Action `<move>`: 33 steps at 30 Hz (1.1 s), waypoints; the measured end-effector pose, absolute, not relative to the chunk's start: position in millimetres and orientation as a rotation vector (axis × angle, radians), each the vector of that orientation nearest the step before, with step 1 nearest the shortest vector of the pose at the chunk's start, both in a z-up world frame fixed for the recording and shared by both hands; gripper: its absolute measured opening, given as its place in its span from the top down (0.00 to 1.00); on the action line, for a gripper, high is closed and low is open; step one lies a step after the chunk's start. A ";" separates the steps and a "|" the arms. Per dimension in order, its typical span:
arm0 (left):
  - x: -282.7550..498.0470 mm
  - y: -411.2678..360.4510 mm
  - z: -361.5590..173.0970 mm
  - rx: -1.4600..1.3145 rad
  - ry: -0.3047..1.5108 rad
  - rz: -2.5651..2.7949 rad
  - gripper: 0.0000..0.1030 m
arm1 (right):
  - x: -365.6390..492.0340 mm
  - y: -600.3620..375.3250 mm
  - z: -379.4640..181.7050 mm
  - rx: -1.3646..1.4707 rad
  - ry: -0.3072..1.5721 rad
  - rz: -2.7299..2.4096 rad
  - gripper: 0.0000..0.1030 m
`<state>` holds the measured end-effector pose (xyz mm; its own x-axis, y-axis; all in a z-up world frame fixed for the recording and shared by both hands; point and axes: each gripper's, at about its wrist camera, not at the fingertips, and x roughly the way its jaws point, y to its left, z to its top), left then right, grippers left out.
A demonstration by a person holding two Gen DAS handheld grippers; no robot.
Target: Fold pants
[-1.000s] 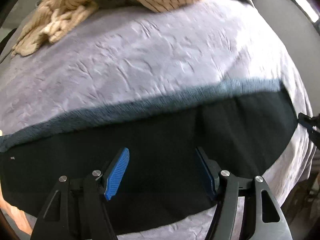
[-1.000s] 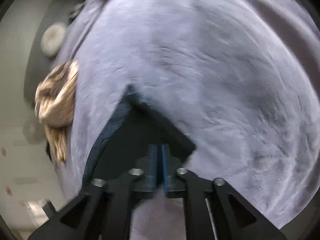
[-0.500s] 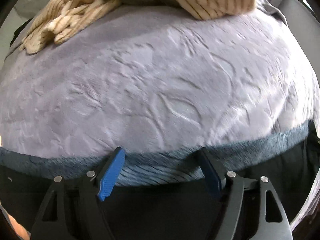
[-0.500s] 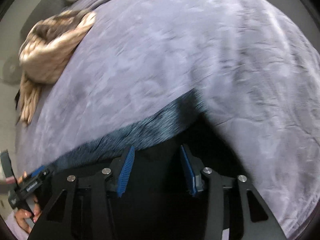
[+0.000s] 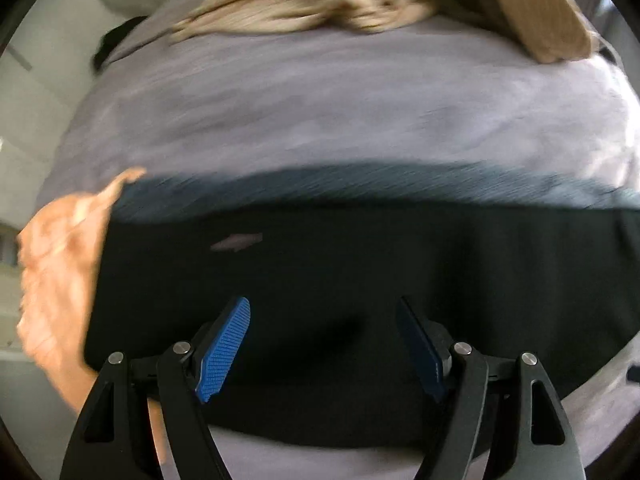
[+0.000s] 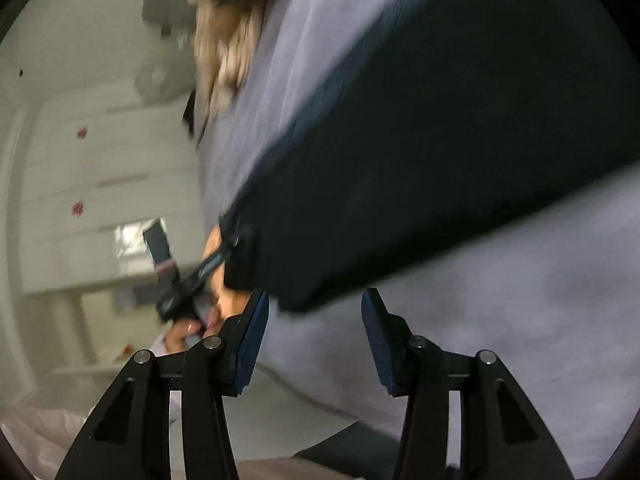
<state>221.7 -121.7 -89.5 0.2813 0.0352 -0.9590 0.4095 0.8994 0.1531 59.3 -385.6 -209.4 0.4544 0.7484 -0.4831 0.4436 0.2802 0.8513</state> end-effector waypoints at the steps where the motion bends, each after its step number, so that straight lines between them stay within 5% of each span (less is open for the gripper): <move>1: 226.9 -99.0 -95.7 0.410 1.281 -0.214 0.26 | 65.3 -369.8 -215.9 1.366 1.185 0.307 0.49; 17: 240.9 -25.0 -128.9 0.278 1.322 -0.305 0.23 | 116.5 -298.0 -259.5 1.427 1.232 0.246 0.48; 18: 242.8 -23.2 -130.0 0.272 1.326 -0.316 0.23 | 127.6 -296.8 -259.7 1.428 1.245 0.241 0.52; 19: 245.5 -24.7 -130.7 0.270 1.330 -0.324 0.23 | 132.3 -295.9 -262.3 1.423 1.269 0.222 0.79; 20: 247.5 -23.9 -130.2 0.270 1.333 -0.329 0.23 | 135.9 -293.4 -260.9 1.400 1.291 0.196 0.91; 26: 262.1 -14.9 -139.1 0.287 1.320 -0.358 0.23 | 122.4 -285.8 -234.6 1.149 1.328 0.151 0.92; 30: 254.6 -21.1 -133.1 0.345 1.319 -0.335 0.23 | 108.2 -292.5 -249.3 1.230 1.347 0.137 0.91; 33: 244.3 -27.9 -120.4 0.380 1.315 -0.344 0.23 | 102.2 -305.8 -219.1 1.076 1.383 0.156 0.81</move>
<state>244.3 -27.9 -120.4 0.2202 -0.0299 -0.9750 0.4516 0.8891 0.0747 102.2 -305.8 -219.1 0.2574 0.6578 -0.7078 0.4841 0.5462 0.6836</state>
